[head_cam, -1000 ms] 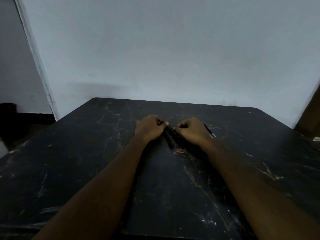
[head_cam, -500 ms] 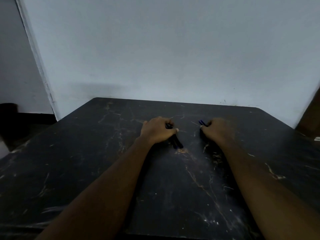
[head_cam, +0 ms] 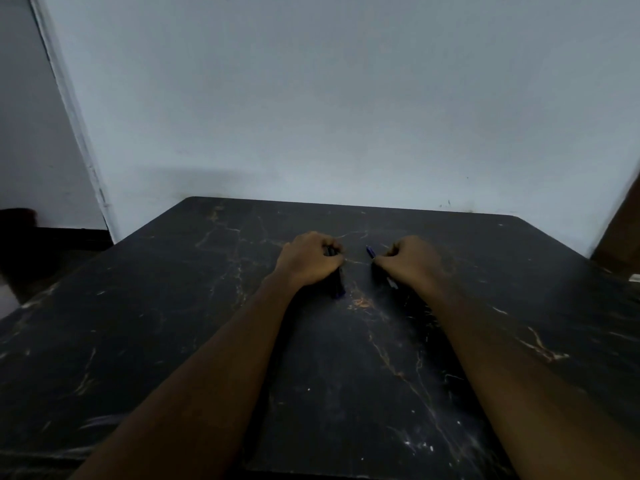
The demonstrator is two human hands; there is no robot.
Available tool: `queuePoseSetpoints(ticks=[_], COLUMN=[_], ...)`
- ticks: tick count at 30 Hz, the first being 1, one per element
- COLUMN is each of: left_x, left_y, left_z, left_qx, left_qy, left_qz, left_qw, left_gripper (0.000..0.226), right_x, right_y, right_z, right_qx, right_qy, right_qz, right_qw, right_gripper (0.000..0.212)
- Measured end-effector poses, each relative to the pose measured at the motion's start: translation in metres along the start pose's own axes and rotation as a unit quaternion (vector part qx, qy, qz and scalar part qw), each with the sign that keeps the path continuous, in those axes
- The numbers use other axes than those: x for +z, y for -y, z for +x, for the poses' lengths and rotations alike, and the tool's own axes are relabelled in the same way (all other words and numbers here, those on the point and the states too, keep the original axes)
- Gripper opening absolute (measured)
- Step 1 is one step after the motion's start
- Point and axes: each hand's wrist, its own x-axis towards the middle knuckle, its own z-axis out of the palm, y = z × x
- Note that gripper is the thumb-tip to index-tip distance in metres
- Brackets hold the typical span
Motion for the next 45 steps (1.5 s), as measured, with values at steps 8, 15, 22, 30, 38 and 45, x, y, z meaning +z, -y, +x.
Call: queuePoseSetpoints(ticks=[8,15,22,30,38,45], left_x=[0.004,0.005,0.004,0.005,0.005,0.005], left_y=[0.001,-0.001,-0.002,0.002,0.001,-0.003], left_z=[0.001,0.0,-0.001,0.001,0.0,0.0], left_qx=[0.001,0.01,0.011,0.004,0.002,-0.019], left_qy=[-0.015,-0.015,-0.027,-0.055,-0.072,-0.032], left_qz=[-0.024,-0.018,-0.036,-0.05,-0.047,0.011], left_qw=[1.0,1.0,0.999,0.997,0.996,0.999], left_gripper=[0.017,0.015,0.017,0.018,0.024,0.029], right_x=[0.007,0.012,0.013,0.012,0.009,0.007], right_y=[0.003,0.005,0.005,0.006,0.007,0.008], right_z=[-0.001,0.0,-0.003,-0.003,-0.004,-0.005], right_qx=[-0.02,-0.027,-0.036,-0.049,-0.04,-0.042], right_qy=[-0.011,-0.036,-0.045,-0.035,-0.042,-0.016], right_qz=[0.008,0.011,0.015,-0.001,0.012,-0.004], right_qw=[1.0,0.999,0.998,0.998,0.998,0.999], right_gripper=[0.033,0.029,0.038,0.055,0.04,0.035])
